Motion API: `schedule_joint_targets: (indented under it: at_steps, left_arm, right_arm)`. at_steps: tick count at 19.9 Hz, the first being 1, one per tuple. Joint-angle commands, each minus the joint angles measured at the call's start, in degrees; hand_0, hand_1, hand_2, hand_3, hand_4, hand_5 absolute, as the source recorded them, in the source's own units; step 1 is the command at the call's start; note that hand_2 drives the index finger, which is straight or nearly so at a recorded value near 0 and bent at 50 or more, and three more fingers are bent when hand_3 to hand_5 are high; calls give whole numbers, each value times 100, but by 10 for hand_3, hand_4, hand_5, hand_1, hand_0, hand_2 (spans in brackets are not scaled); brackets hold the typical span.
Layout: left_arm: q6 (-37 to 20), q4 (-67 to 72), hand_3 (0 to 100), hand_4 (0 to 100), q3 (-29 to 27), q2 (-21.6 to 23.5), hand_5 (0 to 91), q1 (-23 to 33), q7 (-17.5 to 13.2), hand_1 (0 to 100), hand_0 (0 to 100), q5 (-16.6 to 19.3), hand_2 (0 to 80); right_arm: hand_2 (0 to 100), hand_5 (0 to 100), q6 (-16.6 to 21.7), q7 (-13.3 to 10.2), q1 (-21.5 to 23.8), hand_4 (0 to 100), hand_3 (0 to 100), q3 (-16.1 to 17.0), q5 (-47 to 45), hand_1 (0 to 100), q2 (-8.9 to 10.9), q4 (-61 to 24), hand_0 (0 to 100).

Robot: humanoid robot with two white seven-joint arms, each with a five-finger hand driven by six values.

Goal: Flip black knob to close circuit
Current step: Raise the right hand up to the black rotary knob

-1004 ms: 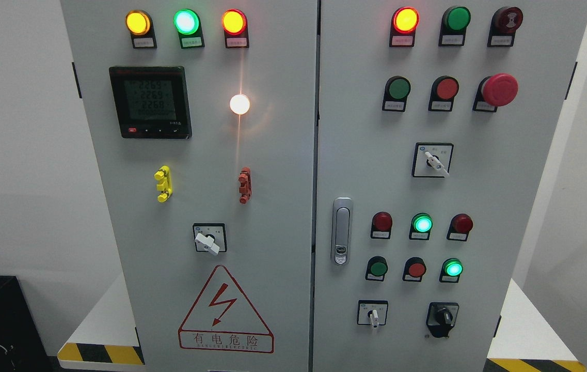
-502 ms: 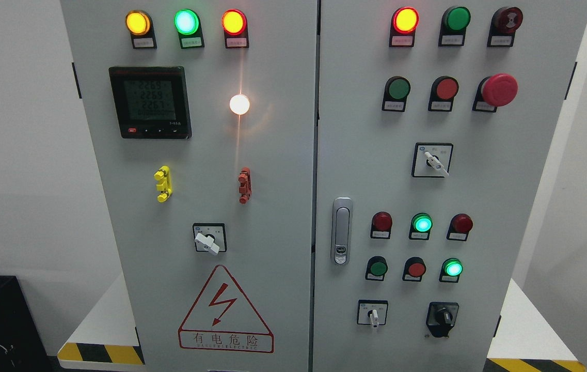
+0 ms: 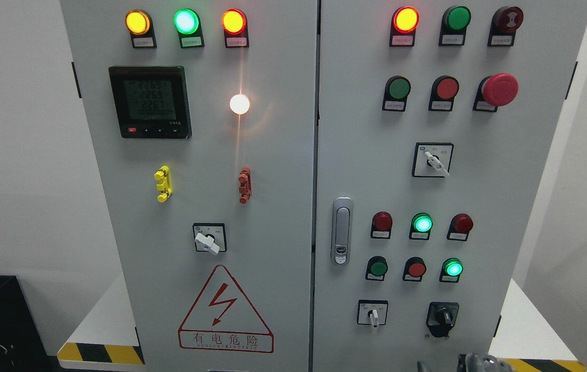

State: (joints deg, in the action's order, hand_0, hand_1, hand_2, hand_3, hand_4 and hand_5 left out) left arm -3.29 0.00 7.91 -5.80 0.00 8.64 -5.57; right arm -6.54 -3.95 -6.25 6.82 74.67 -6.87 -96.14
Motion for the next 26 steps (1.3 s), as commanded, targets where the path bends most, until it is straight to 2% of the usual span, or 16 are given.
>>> schedule_joint_targets:
  at_steps: [1, 8, 11, 26]
  left_arm:
    - [4, -176, 0, 0, 0, 0, 0, 132, -3, 556, 120, -5, 0]
    - [4, -176, 0, 0, 0, 0, 0, 132, -3, 556, 120, 3, 0]
    - [4, -176, 0, 0, 0, 0, 0, 132, -3, 556, 120, 3, 0]
    - [4, -167, 0, 0, 0, 0, 0, 132, -3, 556, 120, 3, 0]
  right_arm:
    - [902, 1000, -41, 17, -323, 967, 1000, 13, 13, 0, 19, 288, 0]
    - [900, 1000, -129, 70, -596, 963, 1000, 101, 57, 0, 45, 553, 0]
    - [898, 1000, -129, 79, -614, 963, 1000, 136, 57, 0, 115, 579, 0]
    - [895, 1000, -137, 70, -772, 956, 1000, 347, 92, 0, 212, 772, 0]
